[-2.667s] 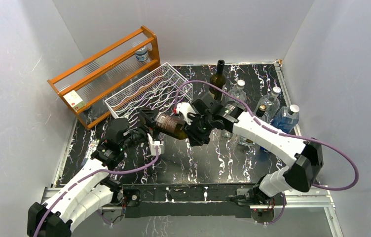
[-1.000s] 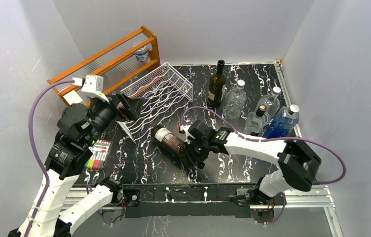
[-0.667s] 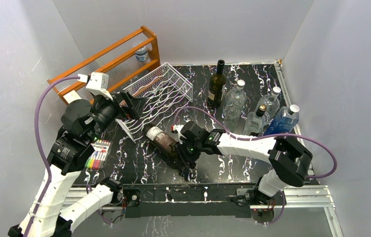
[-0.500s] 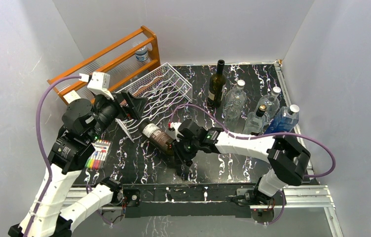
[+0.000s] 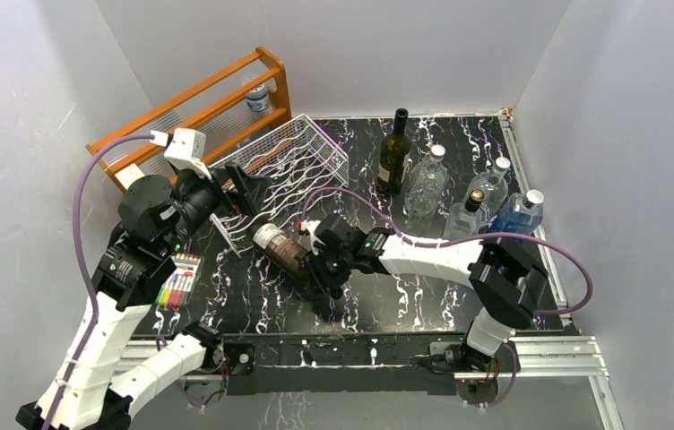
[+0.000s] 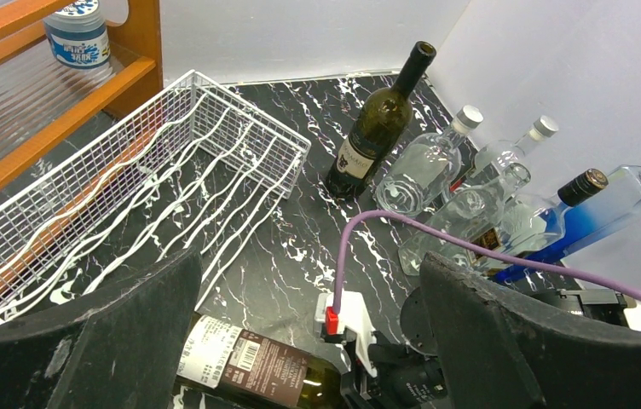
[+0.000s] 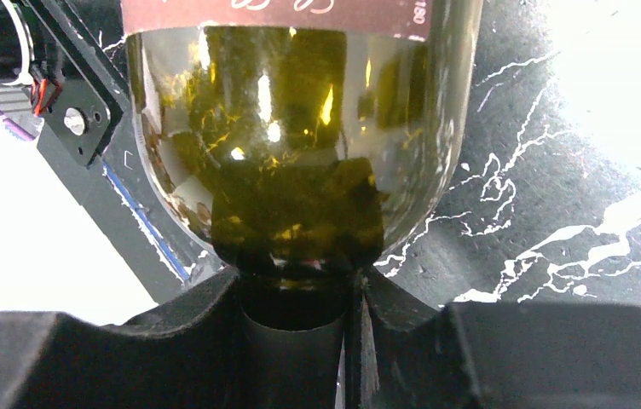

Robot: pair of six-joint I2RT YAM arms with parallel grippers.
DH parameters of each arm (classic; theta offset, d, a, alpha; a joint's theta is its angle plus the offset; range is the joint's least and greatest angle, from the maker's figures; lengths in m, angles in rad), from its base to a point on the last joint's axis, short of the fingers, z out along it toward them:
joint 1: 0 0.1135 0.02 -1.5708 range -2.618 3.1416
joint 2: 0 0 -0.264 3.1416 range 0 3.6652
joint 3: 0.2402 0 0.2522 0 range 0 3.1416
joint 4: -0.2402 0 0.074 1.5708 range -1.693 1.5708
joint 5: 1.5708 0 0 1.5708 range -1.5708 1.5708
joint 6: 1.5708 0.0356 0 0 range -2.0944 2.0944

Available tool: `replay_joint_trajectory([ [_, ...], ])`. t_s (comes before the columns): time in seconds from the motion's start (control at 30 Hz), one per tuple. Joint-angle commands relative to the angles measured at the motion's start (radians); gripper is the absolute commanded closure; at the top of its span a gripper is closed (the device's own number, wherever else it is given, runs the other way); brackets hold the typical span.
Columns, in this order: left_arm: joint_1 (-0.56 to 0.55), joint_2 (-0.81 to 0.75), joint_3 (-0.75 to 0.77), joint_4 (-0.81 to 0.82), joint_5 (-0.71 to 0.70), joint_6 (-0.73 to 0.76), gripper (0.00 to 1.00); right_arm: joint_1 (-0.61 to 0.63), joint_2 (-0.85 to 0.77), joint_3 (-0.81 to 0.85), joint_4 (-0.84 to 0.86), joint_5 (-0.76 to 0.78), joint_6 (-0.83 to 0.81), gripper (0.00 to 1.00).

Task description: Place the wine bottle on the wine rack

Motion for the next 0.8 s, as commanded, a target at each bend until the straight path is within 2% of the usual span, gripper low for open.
replay_joint_trajectory([
  [0.0, 0.001, -0.001, 0.018, 0.016, 0.012, 0.013, 0.02, 0.026, -0.008, 0.095, 0.164, -0.009, -0.013, 1.00],
  [0.37, 0.001, 0.000, 0.027, 0.015, 0.001, 0.017, 0.02, 0.051, 0.072, 0.144, 0.300, 0.055, 0.104, 1.00],
  [0.77, 0.001, 0.014, 0.054, 0.013, 0.013, 0.010, 0.02, 0.051, 0.267, 0.315, 0.416, 0.130, 0.159, 1.00],
])
